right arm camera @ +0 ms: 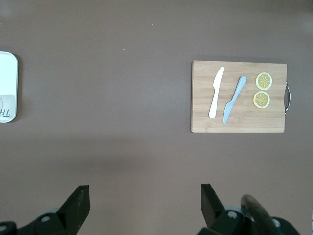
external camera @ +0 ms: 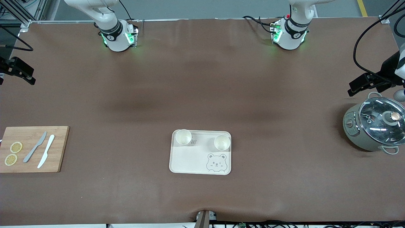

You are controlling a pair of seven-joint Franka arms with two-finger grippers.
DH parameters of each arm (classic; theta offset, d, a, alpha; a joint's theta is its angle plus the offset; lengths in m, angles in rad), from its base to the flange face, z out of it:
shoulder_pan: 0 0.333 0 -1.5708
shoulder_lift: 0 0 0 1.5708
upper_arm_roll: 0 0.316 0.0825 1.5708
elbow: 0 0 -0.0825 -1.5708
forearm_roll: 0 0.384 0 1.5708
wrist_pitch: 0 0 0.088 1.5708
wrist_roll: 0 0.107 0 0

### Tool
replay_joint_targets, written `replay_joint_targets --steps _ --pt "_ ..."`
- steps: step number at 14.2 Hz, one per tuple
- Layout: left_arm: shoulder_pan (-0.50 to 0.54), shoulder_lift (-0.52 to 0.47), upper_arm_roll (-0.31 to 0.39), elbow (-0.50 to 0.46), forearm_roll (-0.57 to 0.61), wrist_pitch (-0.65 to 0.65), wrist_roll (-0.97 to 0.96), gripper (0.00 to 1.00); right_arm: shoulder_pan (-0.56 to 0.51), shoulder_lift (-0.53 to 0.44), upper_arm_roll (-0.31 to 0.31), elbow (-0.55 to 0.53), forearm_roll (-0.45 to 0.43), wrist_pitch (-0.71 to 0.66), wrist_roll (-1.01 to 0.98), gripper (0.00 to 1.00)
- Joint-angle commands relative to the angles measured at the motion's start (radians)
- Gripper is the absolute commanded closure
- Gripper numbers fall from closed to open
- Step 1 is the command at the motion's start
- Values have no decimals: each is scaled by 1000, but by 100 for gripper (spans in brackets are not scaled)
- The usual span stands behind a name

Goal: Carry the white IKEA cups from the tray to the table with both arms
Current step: 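Move the left gripper to a cup while the right gripper reaches the tray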

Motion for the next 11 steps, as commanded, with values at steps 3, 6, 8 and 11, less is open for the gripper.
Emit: replay_joint_targets --steps 3,6,8,11 --pt "0 10 -7 23 14 -20 6 0 -3 3 -3 20 23 -30 14 0" --pt "-9 38 -10 34 23 -19 3 0 -5 5 -4 21 23 -31 14 0" --pt "-29 62 -17 34 23 -16 -10 0 -3 5 -4 21 23 -29 14 0" --pt "-99 108 -19 34 24 0 -65 0 -3 6 -4 23 22 -20 14 0"
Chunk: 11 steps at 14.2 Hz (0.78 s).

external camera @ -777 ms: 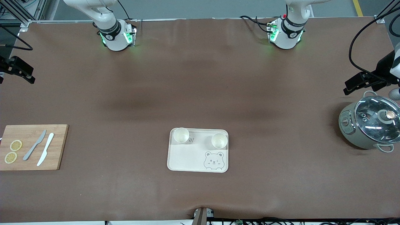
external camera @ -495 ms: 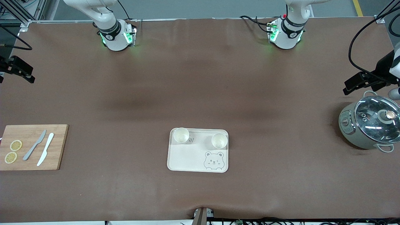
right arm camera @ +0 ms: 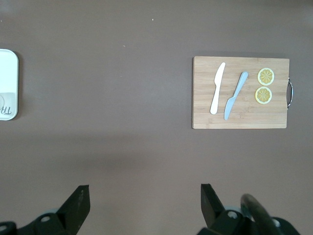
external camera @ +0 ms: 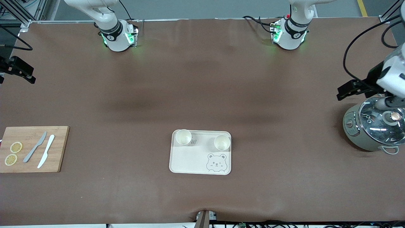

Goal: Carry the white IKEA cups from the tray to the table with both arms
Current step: 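Move the left gripper to a cup while the right gripper reaches the tray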

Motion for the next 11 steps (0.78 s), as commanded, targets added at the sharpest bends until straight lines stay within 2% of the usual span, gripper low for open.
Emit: replay_joint_targets --steps 1,3,9,11 --pt "-59 55 -8 32 23 23 -70 0 -3 8 1 24 18 4 12 0" --pt "-89 90 -10 31 20 59 -134 0 -3 17 -1 42 67 35 3 0" --pt "-243 207 -8 32 21 218 -470 0 -6 103 2 42 54 41 9 0" --pt "-273 248 -8 32 21 296 -544 0 0 178 2 45 51 47 4 0"
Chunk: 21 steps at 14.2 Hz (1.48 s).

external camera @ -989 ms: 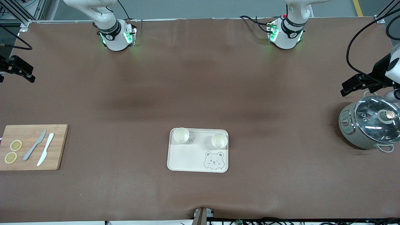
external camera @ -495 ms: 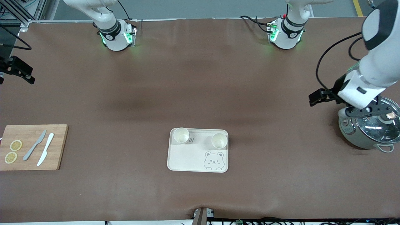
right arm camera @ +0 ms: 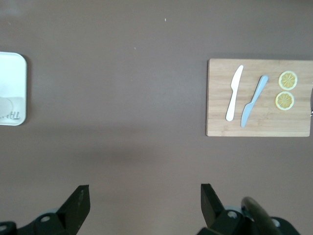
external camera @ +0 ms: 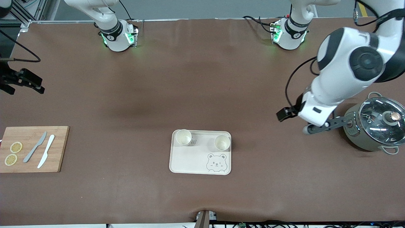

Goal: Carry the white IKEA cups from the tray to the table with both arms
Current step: 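Move the left gripper to a cup while the right gripper reaches the tray, then grasp one white cup with each gripper on the tray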

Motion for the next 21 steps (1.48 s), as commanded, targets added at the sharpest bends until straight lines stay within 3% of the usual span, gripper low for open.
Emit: replay_joint_targets --steps 1,6,11,14,18,19,21 --pt "-31 70 -1 31 20 85 -92 0 5 137 2 37 2 10 6 0" --pt "-111 185 2 31 32 256 -231 0 -9 173 4 75 21 22 -4 0" --pt "-158 285 1 31 31 377 -245 0 5 212 4 71 24 41 -1 0" --pt "-178 349 1 31 31 467 -271 2 52 293 5 72 34 57 12 0" --pt "-208 415 9 23 31 587 -296 30 80 393 5 74 115 148 24 0" --pt "-208 428 9 23 32 595 -293 45 82 417 4 74 149 186 24 0" --pt "-221 448 10 21 32 609 -293 52 103 462 5 74 195 255 54 0"
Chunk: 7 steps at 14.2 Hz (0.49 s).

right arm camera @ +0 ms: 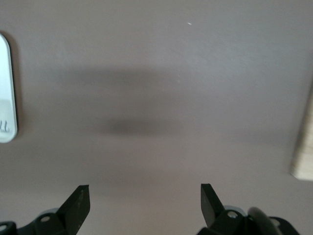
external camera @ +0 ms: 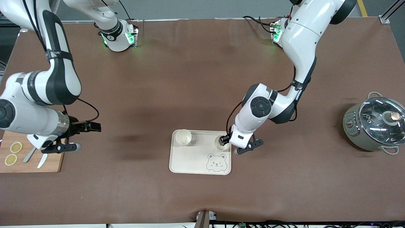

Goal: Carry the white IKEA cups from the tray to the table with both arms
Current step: 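Grasp one white cup with each gripper on the tray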

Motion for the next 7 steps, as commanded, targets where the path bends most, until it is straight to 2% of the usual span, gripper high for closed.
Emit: replay_joint_targets --steps 1,3,6,7 --pt "-19 24 9 16 31 17 -27 58 41 66 -4 24 60 70 71 0" --pt "-20 35 9 13 31 17 -27 69 94 105 -4 24 80 137 185 0" --pt "-20 40 9 13 31 17 -27 97 180 138 -4 25 92 168 374 0" --pt "-20 40 9 14 31 17 -24 100 193 139 -4 27 91 170 431 0"
